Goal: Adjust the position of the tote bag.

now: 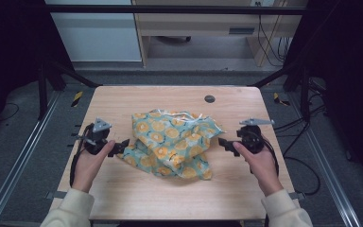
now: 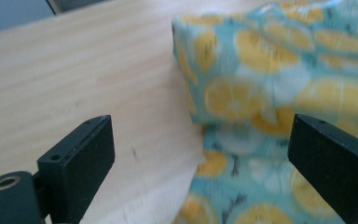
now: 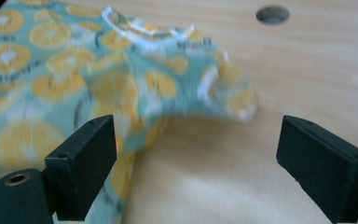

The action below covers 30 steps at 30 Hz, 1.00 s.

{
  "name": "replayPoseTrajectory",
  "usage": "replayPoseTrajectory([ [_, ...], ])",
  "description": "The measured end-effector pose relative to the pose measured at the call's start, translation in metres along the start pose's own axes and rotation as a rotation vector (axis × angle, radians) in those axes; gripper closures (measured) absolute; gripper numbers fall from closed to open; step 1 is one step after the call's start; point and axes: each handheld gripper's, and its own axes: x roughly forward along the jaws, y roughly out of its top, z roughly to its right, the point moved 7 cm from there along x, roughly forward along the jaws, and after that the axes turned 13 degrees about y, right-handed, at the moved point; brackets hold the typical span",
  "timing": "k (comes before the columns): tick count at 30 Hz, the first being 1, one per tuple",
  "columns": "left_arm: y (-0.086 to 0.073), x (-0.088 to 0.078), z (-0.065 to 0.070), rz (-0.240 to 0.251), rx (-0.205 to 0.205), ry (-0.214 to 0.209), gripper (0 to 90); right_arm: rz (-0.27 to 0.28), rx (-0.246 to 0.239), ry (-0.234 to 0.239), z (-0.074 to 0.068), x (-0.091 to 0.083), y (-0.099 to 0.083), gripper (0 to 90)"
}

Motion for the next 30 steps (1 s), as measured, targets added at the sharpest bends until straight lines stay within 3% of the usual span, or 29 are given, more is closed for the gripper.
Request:
replayPoseTrajectory([
  [3, 0.021, 0.007, 0.002, -0.013, 0.018, -0.012, 6.8, -0.011, -0.001, 0.008, 0.000, 0.014, 0.026, 11.3],
  [4, 0.026, 0.010, 0.002, -0.019, 0.026, -0.012, 6.6, -0.027, 0.003, 0.004, 0.002, 0.026, 0.040, 10.8],
  [6, 0.035, 0.017, 0.003, -0.031, 0.048, -0.003, 6.6, -0.039, 0.006, 0.003, 0.004, 0.032, 0.045, 10.4],
  [8, 0.045, 0.028, 0.004, -0.051, 0.068, 0.019, 6.6, -0.088, 0.019, -0.003, 0.009, 0.053, 0.054, 9.4],
  [14, 0.056, 0.041, 0.010, -0.060, 0.072, 0.008, 6.6, -0.177, 0.041, -0.015, 0.027, 0.089, 0.050, 8.1],
  [20, 0.054, 0.047, 0.019, -0.078, 0.101, -0.010, 6.6, -0.253, 0.084, -0.032, 0.039, 0.101, 0.035, 7.5],
  [23, 0.053, 0.047, 0.022, -0.079, 0.109, -0.007, 6.6, -0.253, 0.094, -0.002, 0.037, 0.105, 0.031, 7.8],
  [26, 0.051, 0.047, 0.024, -0.079, 0.108, -0.010, 6.6, -0.268, 0.094, 0.001, 0.034, 0.109, 0.025, 15.7],
  [28, 0.050, 0.046, 0.025, -0.083, 0.111, -0.010, 6.5, -0.289, 0.067, 0.013, 0.031, 0.112, 0.020, 40.3],
  [29, 0.050, 0.046, 0.025, -0.082, 0.112, -0.012, 6.5, -0.289, 0.067, 0.013, 0.031, 0.112, 0.020, 40.3],
  [30, 0.050, 0.046, 0.025, -0.080, 0.110, -0.012, 6.5, -0.286, 0.050, 0.018, 0.030, 0.112, 0.020, 51.9],
])
